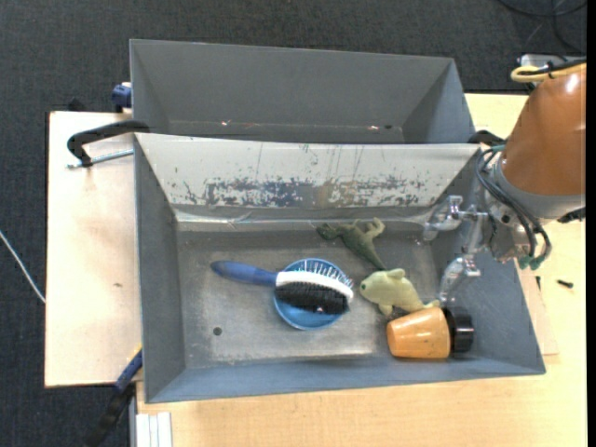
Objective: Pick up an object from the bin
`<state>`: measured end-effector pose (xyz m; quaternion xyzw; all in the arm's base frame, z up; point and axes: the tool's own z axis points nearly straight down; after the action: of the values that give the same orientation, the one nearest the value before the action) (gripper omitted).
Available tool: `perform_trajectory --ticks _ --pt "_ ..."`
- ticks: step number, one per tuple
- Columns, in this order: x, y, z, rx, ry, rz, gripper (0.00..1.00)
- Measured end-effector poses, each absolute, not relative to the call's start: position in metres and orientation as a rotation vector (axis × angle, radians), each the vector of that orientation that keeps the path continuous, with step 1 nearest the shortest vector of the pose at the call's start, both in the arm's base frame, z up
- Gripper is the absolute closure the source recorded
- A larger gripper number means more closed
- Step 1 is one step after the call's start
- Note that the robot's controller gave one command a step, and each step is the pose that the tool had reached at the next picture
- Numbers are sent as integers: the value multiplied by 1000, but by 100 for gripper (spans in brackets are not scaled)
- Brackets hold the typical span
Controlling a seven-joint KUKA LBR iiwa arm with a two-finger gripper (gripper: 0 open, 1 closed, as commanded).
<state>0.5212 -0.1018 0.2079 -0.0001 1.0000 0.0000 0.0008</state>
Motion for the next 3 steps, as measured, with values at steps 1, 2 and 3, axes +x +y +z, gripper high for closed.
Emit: perform_trajectory --ticks 1,2,3 --pt "519 -36 88 -411 3115 6 0" --pt "547 26 72 -426 3104 0 0" --pt "546 24 73 -424 3112 0 100"
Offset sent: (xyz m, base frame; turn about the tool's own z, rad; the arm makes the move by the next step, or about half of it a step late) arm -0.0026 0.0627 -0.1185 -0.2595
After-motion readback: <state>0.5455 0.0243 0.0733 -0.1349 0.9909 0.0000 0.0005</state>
